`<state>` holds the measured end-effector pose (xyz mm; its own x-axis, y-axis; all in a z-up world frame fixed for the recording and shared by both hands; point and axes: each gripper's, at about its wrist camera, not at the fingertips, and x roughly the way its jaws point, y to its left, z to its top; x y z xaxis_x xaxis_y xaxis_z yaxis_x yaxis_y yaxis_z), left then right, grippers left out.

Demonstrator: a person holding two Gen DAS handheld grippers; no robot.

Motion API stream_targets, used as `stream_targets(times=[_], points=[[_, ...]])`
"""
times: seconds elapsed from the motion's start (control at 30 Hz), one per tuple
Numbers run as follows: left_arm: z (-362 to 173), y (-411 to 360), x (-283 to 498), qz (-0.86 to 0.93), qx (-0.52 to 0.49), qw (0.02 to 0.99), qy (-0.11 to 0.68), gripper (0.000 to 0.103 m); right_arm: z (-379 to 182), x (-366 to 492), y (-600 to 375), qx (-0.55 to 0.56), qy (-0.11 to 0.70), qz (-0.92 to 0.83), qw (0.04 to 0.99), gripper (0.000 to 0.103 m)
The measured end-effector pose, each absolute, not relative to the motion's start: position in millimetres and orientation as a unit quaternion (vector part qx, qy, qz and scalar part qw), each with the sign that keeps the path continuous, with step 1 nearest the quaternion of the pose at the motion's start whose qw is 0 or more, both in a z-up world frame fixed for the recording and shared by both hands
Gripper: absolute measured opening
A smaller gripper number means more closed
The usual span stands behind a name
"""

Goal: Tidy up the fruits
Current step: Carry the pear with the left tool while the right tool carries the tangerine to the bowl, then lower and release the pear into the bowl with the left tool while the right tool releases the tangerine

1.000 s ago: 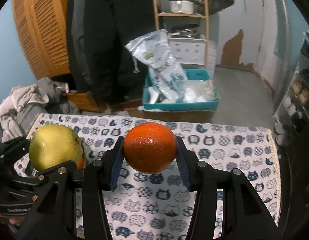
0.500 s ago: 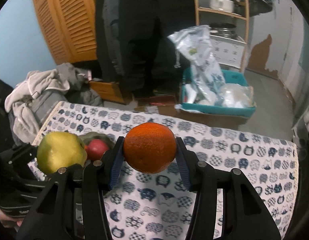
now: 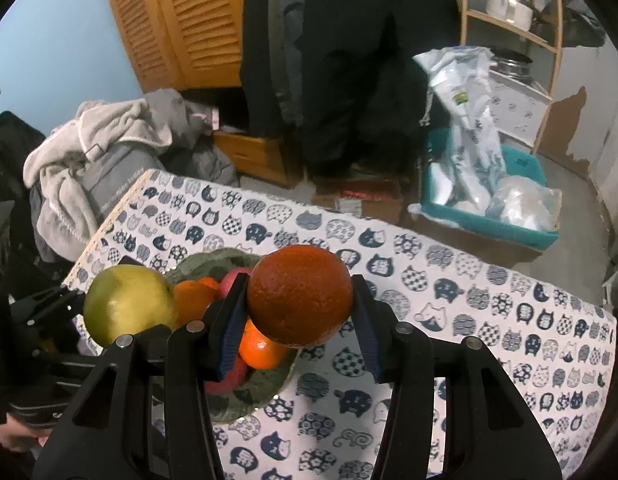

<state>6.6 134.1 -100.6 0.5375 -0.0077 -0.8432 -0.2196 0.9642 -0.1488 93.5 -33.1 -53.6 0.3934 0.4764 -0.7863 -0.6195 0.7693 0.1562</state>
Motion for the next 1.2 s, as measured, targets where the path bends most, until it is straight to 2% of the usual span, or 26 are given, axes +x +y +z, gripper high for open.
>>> stream_targets(times=[0.6, 1.2], points=[[-156, 163, 11, 0.070, -0.162, 0.831, 0.527, 0.070, -97, 91, 10, -0.109, 0.480, 0.344, 0.800, 0.049], [-157, 158, 11, 0.082, -0.142, 0.835, 0.525, 0.070, -132, 92, 20, -0.106, 0.516, 0.351, 0.774, 0.049]])
